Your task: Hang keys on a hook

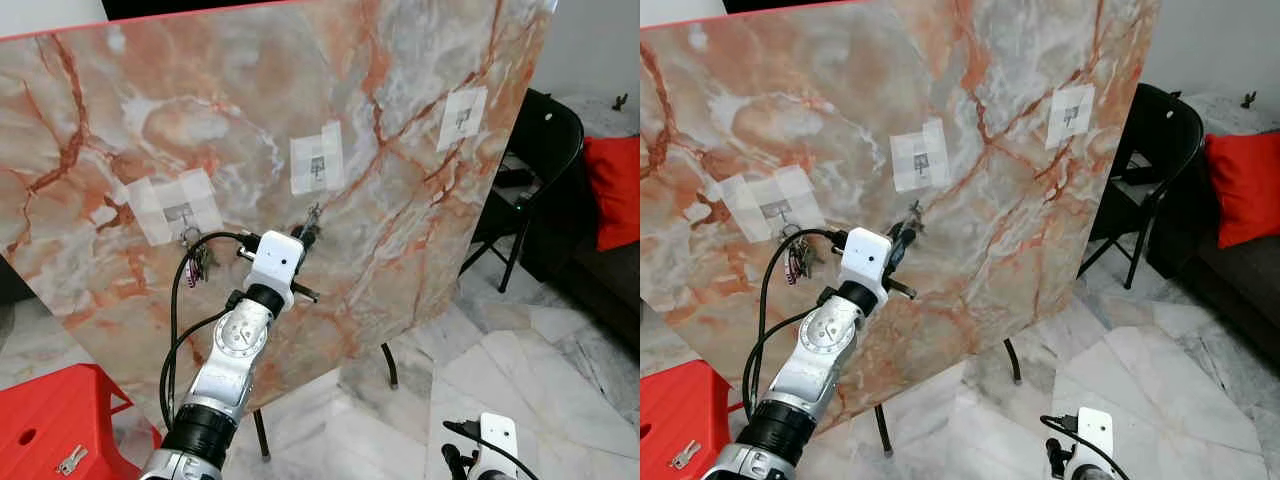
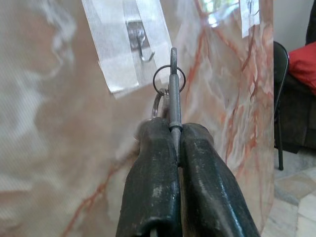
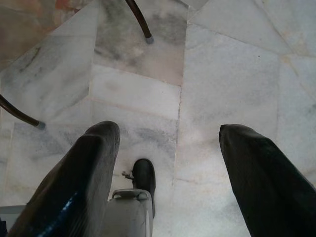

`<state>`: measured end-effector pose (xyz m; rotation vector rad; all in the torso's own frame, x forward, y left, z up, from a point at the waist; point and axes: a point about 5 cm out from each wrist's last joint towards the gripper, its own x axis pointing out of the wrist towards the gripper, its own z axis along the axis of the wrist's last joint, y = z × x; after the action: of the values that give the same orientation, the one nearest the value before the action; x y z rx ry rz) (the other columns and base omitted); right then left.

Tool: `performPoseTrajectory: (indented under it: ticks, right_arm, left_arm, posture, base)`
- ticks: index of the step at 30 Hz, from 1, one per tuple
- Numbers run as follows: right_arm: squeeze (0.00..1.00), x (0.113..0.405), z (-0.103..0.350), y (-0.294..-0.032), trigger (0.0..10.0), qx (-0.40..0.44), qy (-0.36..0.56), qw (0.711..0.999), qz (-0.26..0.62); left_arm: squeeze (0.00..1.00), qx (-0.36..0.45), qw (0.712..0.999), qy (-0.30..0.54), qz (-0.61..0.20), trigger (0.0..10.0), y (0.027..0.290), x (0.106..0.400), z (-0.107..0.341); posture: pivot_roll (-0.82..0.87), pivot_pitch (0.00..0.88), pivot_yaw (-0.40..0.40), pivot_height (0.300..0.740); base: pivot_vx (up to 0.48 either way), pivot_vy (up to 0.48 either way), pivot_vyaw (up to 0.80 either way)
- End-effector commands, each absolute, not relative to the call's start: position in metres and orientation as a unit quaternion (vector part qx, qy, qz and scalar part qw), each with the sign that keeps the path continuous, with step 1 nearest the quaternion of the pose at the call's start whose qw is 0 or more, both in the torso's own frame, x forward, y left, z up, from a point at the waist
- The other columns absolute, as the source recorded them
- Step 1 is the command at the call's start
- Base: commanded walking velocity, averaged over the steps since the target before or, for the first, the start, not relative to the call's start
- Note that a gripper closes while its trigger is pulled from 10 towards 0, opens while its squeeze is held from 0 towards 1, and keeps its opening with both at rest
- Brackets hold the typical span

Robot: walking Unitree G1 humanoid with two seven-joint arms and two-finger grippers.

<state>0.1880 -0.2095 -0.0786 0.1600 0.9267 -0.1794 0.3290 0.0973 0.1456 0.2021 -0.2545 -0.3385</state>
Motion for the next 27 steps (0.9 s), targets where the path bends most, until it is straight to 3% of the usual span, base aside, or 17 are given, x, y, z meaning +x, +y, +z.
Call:
performPoseTrajectory:
  ticks: [1,7,15,27]
  right_arm:
    - [0.00,0.188,-0.079,-0.210,10.0,0.073,0.448,0.887,-0.084]
    - [0.00,0.188,-0.079,-0.209,10.0,0.073,0.448,0.887,-0.083]
    - [0.00,0.188,-0.079,-0.209,10.0,0.073,0.448,0.887,-0.083]
    - [0.00,0.187,-0.080,-0.207,10.0,0.074,0.449,0.886,-0.083]
  left_arm:
    - [0.00,0.099,0.971,-0.131,-0.173,10.0,0.094,0.332,0.149]
    - [0.00,0.109,0.961,-0.133,-0.218,10.0,0.080,0.334,0.151]
    - [0.00,0.118,0.962,-0.141,-0.204,10.0,0.078,0.348,0.163]
    - [0.00,0.106,0.968,-0.148,-0.175,10.0,0.101,0.333,0.150]
  posture:
    - [0.05,0.000,-0.033,0.732]
    - [0.05,0.000,-0.033,0.732]
    - [0.04,0.000,-0.022,0.732]
    - [0.04,0.000,-0.013,0.732]
  base:
    - [0.000,0.000,0.00]
    - [0.000,0.000,0.00]
    - [0.000,0.000,0.00]
    - [0.000,0.000,0.00]
